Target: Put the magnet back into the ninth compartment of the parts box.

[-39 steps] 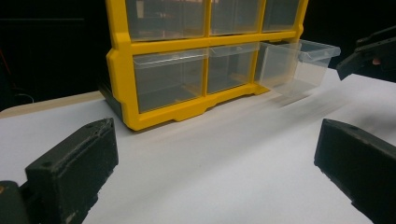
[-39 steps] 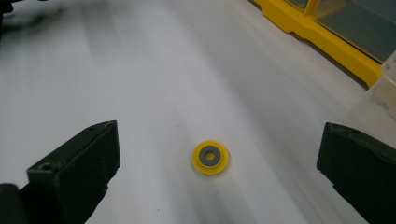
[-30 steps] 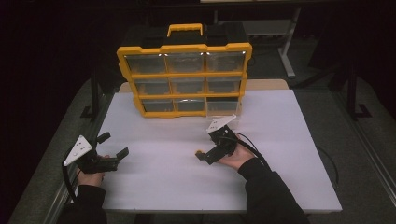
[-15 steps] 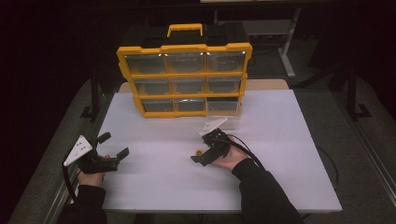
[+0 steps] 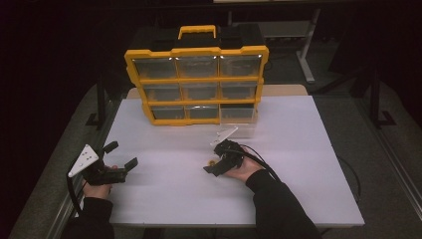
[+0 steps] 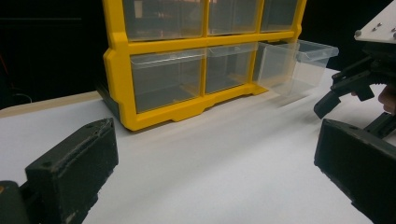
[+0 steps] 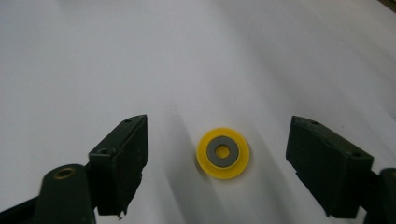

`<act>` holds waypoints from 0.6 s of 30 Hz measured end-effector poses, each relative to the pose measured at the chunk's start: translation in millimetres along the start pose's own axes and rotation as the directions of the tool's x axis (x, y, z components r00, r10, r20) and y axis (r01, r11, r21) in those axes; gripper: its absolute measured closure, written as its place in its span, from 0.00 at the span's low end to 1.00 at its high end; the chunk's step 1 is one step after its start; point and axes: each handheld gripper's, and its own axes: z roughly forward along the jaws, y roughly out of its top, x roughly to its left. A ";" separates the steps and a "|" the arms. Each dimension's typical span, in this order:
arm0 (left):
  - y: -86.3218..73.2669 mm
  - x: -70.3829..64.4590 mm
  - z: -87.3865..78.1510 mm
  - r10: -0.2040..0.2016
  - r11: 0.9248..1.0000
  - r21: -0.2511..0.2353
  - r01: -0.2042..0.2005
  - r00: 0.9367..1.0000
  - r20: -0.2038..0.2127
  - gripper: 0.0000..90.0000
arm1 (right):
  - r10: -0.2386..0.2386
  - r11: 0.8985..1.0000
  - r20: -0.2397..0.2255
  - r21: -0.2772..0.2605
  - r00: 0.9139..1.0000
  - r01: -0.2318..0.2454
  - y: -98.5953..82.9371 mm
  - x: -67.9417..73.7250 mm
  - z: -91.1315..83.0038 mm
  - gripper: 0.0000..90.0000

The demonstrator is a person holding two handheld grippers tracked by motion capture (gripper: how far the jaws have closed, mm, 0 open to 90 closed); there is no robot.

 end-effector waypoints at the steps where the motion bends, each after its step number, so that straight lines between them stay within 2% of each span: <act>1: 0.0 0.0 0.1 0.001 1.000 0.001 -0.001 1.000 0.001 0.00 | 0.001 1.000 -0.001 0.004 1.000 -0.001 -0.1 -0.3 0.4 0.24; 11: -0.1 -0.1 0.1 0.000 1.000 0.001 0.000 1.000 0.002 0.00 | 0.015 1.000 0.015 0.026 1.000 -0.015 -1.9 -1.1 6.1 0.32; 16: -0.2 -0.3 0.3 -0.001 1.000 0.001 0.001 1.000 0.008 0.00 | 0.008 0.999 0.013 0.041 1.000 -0.008 -2.4 0.0 9.2 0.42; 18: -0.2 -0.3 0.2 0.000 1.000 0.001 0.000 1.000 0.009 0.00 | 0.004 0.999 0.025 0.038 1.000 -0.005 -2.6 0.4 9.3 0.48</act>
